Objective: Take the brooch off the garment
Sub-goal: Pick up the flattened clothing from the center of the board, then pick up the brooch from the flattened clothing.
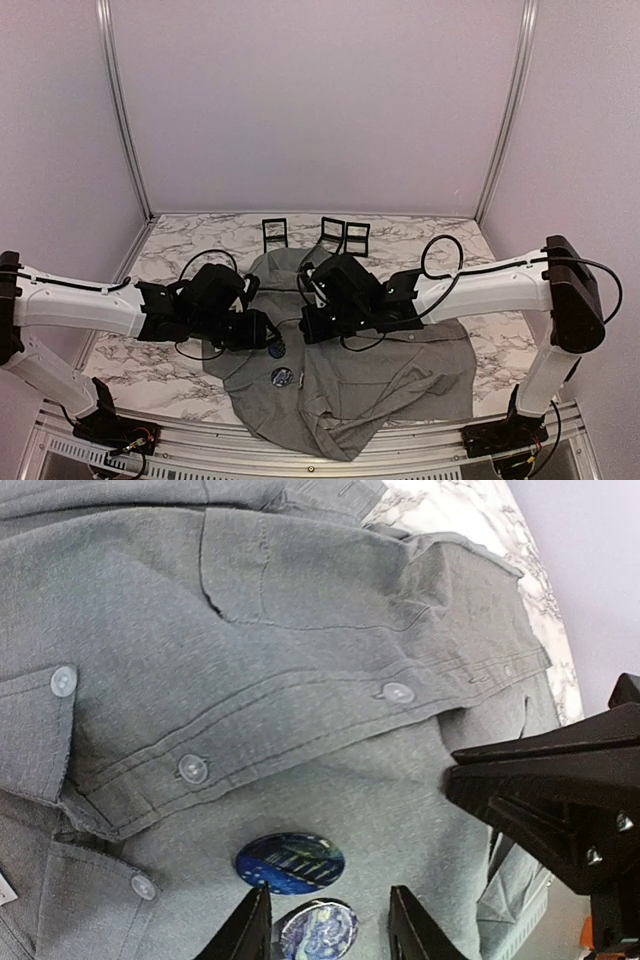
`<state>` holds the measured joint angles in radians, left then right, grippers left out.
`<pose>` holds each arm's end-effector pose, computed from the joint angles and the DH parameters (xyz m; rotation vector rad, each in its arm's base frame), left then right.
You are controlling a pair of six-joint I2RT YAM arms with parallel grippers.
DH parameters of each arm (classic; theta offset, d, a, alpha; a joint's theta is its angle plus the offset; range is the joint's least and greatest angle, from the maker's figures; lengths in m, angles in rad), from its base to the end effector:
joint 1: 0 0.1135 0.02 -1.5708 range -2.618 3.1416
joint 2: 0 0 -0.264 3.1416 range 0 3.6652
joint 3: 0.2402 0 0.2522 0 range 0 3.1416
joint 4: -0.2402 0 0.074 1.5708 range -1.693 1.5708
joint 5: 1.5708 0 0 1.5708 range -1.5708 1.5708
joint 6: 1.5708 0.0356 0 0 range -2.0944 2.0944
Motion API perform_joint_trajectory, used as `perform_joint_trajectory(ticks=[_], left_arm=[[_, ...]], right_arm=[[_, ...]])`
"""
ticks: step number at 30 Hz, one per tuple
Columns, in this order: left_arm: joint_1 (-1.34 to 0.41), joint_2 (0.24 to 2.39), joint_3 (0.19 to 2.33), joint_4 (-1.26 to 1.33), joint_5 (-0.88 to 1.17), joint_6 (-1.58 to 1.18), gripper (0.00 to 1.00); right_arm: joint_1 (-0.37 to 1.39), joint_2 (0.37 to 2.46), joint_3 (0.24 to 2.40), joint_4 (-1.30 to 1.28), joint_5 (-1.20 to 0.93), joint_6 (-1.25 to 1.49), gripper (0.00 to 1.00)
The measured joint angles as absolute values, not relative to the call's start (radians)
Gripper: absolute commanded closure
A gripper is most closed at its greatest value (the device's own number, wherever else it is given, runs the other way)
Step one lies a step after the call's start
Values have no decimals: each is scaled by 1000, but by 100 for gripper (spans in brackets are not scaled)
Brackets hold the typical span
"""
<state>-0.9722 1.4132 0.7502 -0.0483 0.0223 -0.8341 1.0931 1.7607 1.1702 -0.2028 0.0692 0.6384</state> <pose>0.1636 -0.2413 0.1992 0.1834 2.4682 -0.9079 0.1785 0.3395 0.2082 -0.5274 2.4363 0.7216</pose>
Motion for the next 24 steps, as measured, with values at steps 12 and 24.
perform_joint_trajectory(ticks=[12,24], left_arm=[[-957,1431,834,-68,-36,-859,59],[-957,1433,759,-70,-87,-963,63]], right_arm=[[1084,1752,1249,-188,53,616,100],[1134,1761,1249,-160,27,617,100]])
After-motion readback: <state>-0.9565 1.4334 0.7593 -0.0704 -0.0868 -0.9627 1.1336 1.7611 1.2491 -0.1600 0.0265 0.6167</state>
